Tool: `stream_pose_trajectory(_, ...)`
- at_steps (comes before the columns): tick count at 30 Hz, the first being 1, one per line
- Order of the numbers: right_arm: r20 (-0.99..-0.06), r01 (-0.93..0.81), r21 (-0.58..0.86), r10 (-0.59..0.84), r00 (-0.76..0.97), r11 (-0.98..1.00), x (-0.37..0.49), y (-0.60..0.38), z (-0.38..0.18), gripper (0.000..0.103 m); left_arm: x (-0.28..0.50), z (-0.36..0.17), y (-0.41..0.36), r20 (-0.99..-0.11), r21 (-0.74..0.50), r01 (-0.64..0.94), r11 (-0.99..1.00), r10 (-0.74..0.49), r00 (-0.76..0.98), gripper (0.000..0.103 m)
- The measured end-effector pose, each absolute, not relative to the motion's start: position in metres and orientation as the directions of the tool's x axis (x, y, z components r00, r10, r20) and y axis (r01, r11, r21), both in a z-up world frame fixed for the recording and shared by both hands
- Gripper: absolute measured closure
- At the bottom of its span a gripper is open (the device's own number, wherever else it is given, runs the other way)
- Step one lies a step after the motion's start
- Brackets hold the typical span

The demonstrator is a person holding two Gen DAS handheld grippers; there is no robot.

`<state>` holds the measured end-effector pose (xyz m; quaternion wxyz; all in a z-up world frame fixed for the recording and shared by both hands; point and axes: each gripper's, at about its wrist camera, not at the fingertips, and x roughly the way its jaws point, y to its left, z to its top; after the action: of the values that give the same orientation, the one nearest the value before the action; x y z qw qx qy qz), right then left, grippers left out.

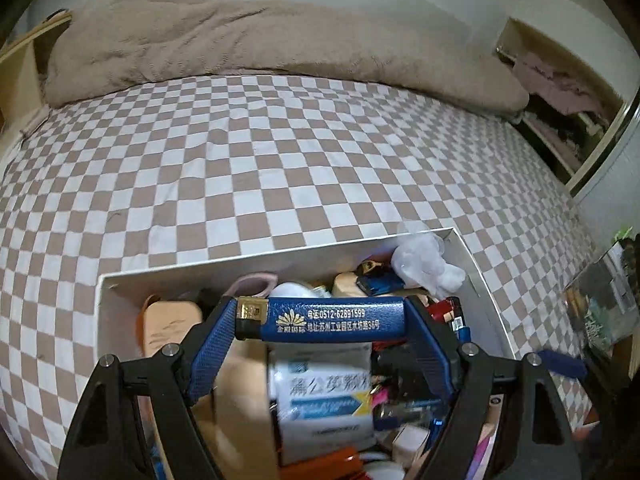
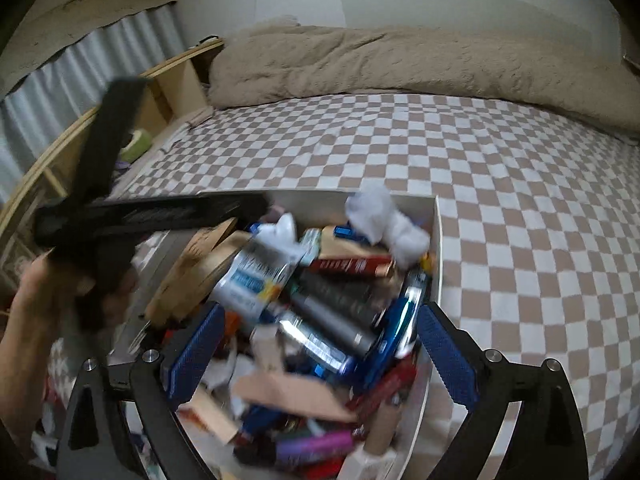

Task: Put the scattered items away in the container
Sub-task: 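Carry both items over the white box and open both grippers to drop them, then withdraw both tools from the box back toward the scattered items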

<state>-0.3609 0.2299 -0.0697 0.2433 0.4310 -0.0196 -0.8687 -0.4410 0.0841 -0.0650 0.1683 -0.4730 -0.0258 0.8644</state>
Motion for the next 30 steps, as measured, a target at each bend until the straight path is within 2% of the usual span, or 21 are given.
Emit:
stream_pose_trajectory(7,-0.718,0.418,0.288,-0.483,-0.501,-0.862,-0.345,0.235,-0.071,0.006,-0.446,-0.068,0.112,-0.810,-0.126,-0.321,-0.939,0.284,-0.513,0.020)
stream_pose_trajectory(10,-0.715,0.418,0.296,-0.489,-0.500,-0.859,-0.340,0.240,-0.073,0.007,-0.445,-0.070,0.115,-0.813,-0.114,-0.324,-0.939,0.276,-0.513,0.001)
stream_pose_trajectory(30,-0.688,0.414,0.272,-0.476,-0.547,-0.869,-0.311,0.232,-0.050,0.007,-0.383,-0.041,0.061,-0.784,-0.166,-0.301,-0.939,0.311,-0.538,0.001)
